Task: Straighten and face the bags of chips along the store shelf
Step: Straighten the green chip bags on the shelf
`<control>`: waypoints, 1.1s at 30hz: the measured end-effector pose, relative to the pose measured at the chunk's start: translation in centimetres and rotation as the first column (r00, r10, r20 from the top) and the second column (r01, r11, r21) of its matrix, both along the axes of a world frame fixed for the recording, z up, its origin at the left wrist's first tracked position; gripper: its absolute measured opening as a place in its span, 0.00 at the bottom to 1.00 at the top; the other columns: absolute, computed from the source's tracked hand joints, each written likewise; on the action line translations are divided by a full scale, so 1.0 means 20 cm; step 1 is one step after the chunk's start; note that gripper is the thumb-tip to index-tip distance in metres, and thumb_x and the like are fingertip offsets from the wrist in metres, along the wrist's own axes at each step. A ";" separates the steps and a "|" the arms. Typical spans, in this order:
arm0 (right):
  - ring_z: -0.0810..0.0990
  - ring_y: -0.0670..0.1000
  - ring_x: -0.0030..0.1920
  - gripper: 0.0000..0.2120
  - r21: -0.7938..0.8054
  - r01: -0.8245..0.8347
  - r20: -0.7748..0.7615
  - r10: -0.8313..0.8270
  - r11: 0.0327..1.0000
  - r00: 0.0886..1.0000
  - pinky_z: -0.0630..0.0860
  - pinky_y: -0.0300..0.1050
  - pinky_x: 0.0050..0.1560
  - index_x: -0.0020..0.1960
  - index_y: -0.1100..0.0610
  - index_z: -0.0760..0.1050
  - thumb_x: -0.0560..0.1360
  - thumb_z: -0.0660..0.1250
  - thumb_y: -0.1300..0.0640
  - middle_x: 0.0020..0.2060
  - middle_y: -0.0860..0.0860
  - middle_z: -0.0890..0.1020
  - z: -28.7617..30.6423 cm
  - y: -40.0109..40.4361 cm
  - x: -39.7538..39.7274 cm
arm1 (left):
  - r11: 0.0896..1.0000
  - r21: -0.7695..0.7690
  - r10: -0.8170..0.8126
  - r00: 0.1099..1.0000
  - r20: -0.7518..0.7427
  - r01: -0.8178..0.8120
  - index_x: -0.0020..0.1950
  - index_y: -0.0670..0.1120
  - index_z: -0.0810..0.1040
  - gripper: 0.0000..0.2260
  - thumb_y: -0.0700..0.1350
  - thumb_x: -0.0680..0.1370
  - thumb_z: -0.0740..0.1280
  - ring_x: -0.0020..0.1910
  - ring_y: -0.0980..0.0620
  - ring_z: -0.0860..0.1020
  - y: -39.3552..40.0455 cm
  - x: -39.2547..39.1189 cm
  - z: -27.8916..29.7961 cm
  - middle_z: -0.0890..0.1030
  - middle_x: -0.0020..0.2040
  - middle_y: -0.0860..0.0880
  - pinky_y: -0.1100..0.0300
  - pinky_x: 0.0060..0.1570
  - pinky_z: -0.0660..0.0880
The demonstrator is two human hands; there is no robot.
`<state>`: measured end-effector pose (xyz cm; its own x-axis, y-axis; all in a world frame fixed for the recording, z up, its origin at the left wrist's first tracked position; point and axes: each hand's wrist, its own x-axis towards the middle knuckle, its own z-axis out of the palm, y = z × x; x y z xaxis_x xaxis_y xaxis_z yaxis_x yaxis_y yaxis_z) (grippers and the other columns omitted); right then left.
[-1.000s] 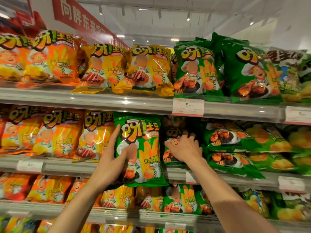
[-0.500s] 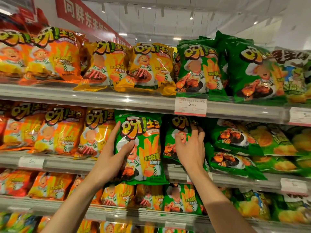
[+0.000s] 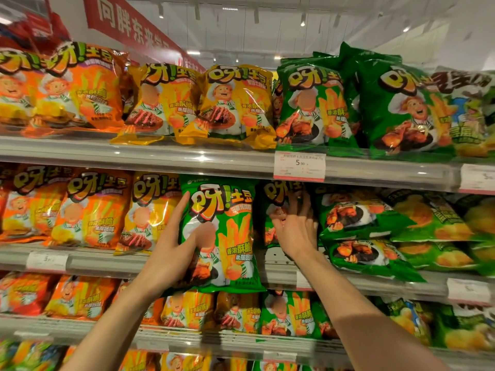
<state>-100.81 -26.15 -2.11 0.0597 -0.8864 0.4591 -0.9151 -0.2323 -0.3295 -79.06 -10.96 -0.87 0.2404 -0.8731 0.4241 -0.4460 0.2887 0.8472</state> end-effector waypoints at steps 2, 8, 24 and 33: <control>0.69 0.64 0.65 0.30 0.107 -0.004 -0.008 0.005 0.994 1.000 0.69 0.55 0.61 0.65 0.59 0.74 0.79 0.55 0.35 0.67 0.64 0.70 0.00 0.02 -0.03 | 1.000 -0.006 -0.002 1.000 0.006 0.002 0.78 0.69 0.52 0.30 0.51 0.82 0.63 0.72 0.70 0.52 -0.01 0.00 0.00 0.53 0.71 0.74 0.58 0.70 0.55; 0.65 0.60 0.67 0.31 0.092 0.016 -0.116 -0.005 0.996 0.993 0.71 0.54 0.60 0.67 0.56 0.66 0.76 0.60 0.33 0.65 0.60 0.69 -0.07 0.04 -0.02 | 1.000 -0.011 -0.004 1.000 0.023 0.004 0.79 0.68 0.51 0.30 0.50 0.82 0.62 0.72 0.70 0.52 -0.02 -0.01 -0.01 0.52 0.68 0.78 0.60 0.70 0.53; 0.59 0.55 0.76 0.22 0.111 -0.286 0.356 0.230 0.952 0.906 0.60 0.46 0.72 0.74 0.54 0.65 0.83 0.56 0.45 0.72 0.51 0.63 -0.06 0.17 -0.09 | 0.999 -0.045 -0.013 0.997 0.075 0.016 0.78 0.68 0.50 0.31 0.56 0.81 0.64 0.66 0.85 0.50 0.00 -0.05 -0.05 0.52 0.69 0.79 0.63 0.72 0.52; 0.49 0.34 0.76 0.26 0.026 -0.403 0.426 0.355 0.915 0.832 0.54 0.41 0.76 0.78 0.36 0.50 0.82 0.52 0.40 0.77 0.31 0.49 -0.11 0.49 -0.24 | 0.996 -0.089 -0.017 0.996 0.089 0.025 0.80 0.65 0.48 0.34 0.62 0.79 0.64 0.74 0.57 0.65 -0.23 -0.39 -0.03 0.64 0.78 0.57 0.51 0.67 0.68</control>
<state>-105.53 -16.36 -4.40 0.2323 -0.8784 0.4177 -0.5429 -0.4735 -0.6936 -86.77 -15.60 -1.43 0.1801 -0.8349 0.5200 -0.5109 0.3723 0.7748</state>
